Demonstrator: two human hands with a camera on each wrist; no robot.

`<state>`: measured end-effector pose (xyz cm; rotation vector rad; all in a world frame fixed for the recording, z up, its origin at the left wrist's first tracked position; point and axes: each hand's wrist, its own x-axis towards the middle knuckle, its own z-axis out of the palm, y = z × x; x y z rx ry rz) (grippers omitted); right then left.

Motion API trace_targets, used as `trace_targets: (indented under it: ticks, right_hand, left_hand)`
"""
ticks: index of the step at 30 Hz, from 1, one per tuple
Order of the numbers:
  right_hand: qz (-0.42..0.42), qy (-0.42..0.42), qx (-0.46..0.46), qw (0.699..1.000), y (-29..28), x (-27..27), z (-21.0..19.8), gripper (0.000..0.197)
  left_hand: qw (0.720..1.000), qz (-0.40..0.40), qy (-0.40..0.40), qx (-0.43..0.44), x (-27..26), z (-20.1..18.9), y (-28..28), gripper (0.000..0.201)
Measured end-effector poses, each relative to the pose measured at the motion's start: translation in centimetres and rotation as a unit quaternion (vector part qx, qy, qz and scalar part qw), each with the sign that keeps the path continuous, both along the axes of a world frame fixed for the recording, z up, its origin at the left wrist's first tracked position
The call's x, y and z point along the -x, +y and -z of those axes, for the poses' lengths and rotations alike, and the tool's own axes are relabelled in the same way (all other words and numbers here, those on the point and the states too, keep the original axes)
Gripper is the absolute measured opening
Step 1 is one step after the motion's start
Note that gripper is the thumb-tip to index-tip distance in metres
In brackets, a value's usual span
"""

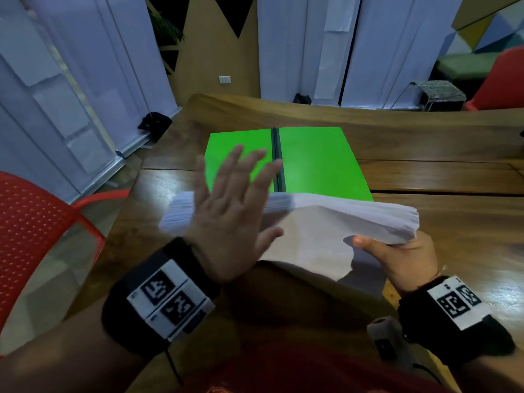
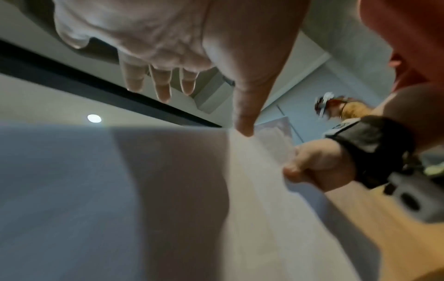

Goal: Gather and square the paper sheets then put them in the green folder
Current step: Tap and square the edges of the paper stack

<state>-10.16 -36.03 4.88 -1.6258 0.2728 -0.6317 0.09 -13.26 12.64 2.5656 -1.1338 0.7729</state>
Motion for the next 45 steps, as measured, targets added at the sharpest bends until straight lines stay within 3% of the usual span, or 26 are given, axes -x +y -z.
trace_targets:
  ticks: [3,4,5,10,12,14,17,19,21,23,25,27,30,33,36,38,40,43,45]
  right_hand:
    - [-0.043,-0.026,0.073,0.996,0.9,0.1,-1.3,0.027]
    - [-0.058,-0.031,0.093,0.993,1.2,0.2,-2.3,0.016]
    - [-0.077,-0.03,0.11,0.991,1.0,0.4,-3.0,0.017]
    - [-0.185,0.066,0.101,0.975,-2.7,1.3,-6.1,0.017]
    - [-0.162,0.092,0.076,0.98,-4.6,1.7,-6.2,0.03]
    - [-0.129,0.075,0.007,0.989,-5.6,1.7,-6.0,0.025]
    - [-0.123,-0.022,-0.173,0.977,-5.2,1.0,-5.1,0.057]
    - [-0.155,-0.089,-0.25,0.952,-3.3,-0.1,-5.6,0.043]
    - [-0.162,-0.121,-0.242,0.949,-1.0,-0.9,-6.9,0.038]
    - [-0.106,-0.163,-0.164,0.967,1.1,-1.4,-8.5,0.039]
    - [-0.037,-0.203,-0.077,0.975,2.7,-1.5,-9.9,0.035]
    - [-0.011,-0.235,-0.019,0.972,3.7,-1.4,-10.9,0.034]
    - [-0.014,-0.27,0.04,0.962,3.7,-1.1,-11.5,0.038]
    - [-0.044,-0.237,0.001,0.971,2.8,-1.2,-11.1,0.045]
    - [-0.08,-0.158,-0.084,0.981,1.9,-1.8,-9.0,0.048]
    - [-0.087,-0.107,-0.117,0.983,1.4,-2.2,-7.3,0.057]
    - [-0.085,-0.083,-0.141,0.983,1.2,-2.4,-6.0,0.06]
    - [-0.08,-0.096,-0.147,0.981,1.3,-2.2,-6.1,0.059]
    - [-0.085,-0.127,-0.138,0.979,1.2,-1.9,-6.7,0.06]
  left_hand:
    - [0.987,0.059,0.132,-0.076,0.2,-1.2,-1.6,0.044]
    - [0.98,0.079,0.164,-0.079,0.0,-1.3,-1.7,0.03]
    - [0.978,0.094,0.176,-0.063,0.0,-1.4,-1.7,0.024]
    - [0.965,0.114,0.221,0.08,0.0,-1.9,0.1,0.021]
    - [0.941,0.124,0.272,0.155,-0.1,-2.3,1.1,0.026]
    - [0.91,0.127,0.318,0.232,-0.4,-2.0,1.5,0.029]
    - [0.85,0.111,0.385,0.342,-0.6,-1.1,1.3,0.039]
    - [0.84,0.092,0.385,0.371,-0.4,-0.6,0.7,0.036]
    - [0.855,0.056,0.352,0.377,-0.1,0.0,0.2,0.023]
    - [0.862,0.038,0.319,0.393,0.0,0.2,-0.2,0.022]
    - [0.879,0.052,0.275,0.387,0.1,0.1,-0.4,0.042]
    - [0.892,0.071,0.211,0.394,0.3,-0.3,-0.6,0.036]
    - [0.865,0.102,0.15,0.468,1.0,-1.7,-1.1,0.024]
    - [0.846,0.086,0.196,0.488,0.2,-1.6,-1.0,0.027]
    - [0.859,0.045,0.243,0.449,-1.2,0.8,-1.1,0.061]
    - [0.855,0.03,0.277,0.437,-1.3,2.8,-1.4,0.049]
    - [0.832,0.024,0.323,0.451,-1.0,4.5,-1.7,0.039]
    - [0.82,0.042,0.319,0.474,-0.6,4.8,-1.5,0.033]
    - [0.817,0.064,0.302,0.487,-0.3,3.9,-1.3,0.042]
